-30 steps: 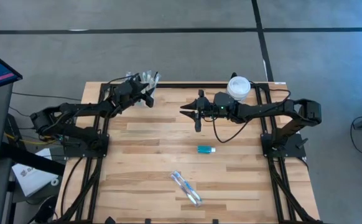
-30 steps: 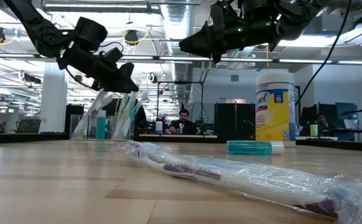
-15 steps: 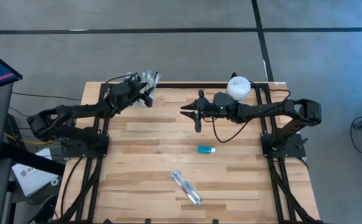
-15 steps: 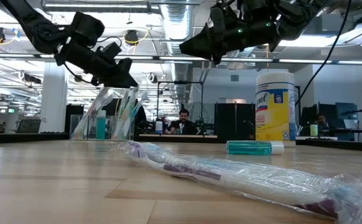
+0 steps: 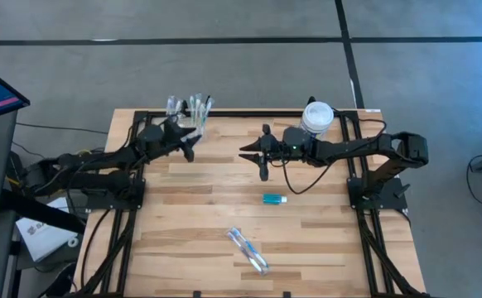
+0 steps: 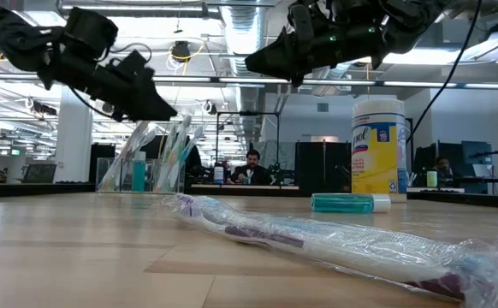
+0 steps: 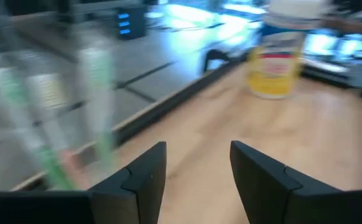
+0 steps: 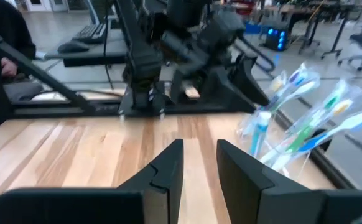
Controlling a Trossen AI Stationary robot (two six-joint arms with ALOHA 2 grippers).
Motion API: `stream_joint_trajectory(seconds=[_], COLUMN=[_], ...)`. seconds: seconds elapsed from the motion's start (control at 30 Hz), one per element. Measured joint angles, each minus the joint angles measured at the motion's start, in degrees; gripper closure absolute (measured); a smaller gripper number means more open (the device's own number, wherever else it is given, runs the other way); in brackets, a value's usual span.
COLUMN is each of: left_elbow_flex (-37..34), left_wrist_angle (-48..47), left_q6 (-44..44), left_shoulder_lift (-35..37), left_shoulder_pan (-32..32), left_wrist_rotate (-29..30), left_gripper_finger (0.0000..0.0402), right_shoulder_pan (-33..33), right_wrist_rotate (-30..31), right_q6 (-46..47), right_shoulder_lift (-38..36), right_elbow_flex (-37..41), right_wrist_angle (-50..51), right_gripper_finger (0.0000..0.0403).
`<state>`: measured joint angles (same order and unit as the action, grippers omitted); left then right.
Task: Pick & Place toothbrushing station
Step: Put the blue toothbrush into the transparent organizer
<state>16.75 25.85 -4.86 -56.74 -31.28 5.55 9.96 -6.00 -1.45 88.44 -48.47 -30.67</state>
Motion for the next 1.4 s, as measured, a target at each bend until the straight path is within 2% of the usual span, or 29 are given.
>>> stream_joint_trajectory(seconds=[0.13, 0.4, 0.7, 0.97, 1.03, 1.4], left_elbow_flex=[-0.51, -0.83, -0.83, -0.83, -0.83, -0.83], left_wrist_angle=[0.1, 0.06, 0.09, 0.21, 0.26, 0.1], left_q6=[0.05, 0.07, -0.11, -0.12, -0.12, -0.15], left_shoulder_lift=[1.95, 2.43, 2.39, 2.37, 2.37, 2.37], left_shoulder_pan=[4.62, 14.2, 21.35, 24.65, 25.01, 25.34], left_wrist_rotate=[-2.98, -3.02, -3.02, -3.02, -3.02, -2.88], left_gripper_finger=[0.0234, 0.0241, 0.0243, 0.0243, 0.0243, 0.0243], right_shoulder_pan=[-1.45, -6.65, -14.95, -21.57, -22.75, -25.68], right_wrist_rotate=[-0.15, -0.17, -0.2, -0.15, -0.13, -0.12], right_q6=[1.42, 3.31, 5.17, 6.2, 6.5, 11.27], right_shoulder_lift=[0.0, 0.0, 0.33, 4.06, 6.09, 17.18], right_elbow_flex=[0.0, 0.0, 0.0, 0.31, -0.43, -2.02], right_wrist_angle=[2.54, 9.53, 13.77, 15.71, 13.67, 10.17], right_gripper_finger=[0.0315, 0.0315, 0.0315, 0.0315, 0.0315, 0.0315])
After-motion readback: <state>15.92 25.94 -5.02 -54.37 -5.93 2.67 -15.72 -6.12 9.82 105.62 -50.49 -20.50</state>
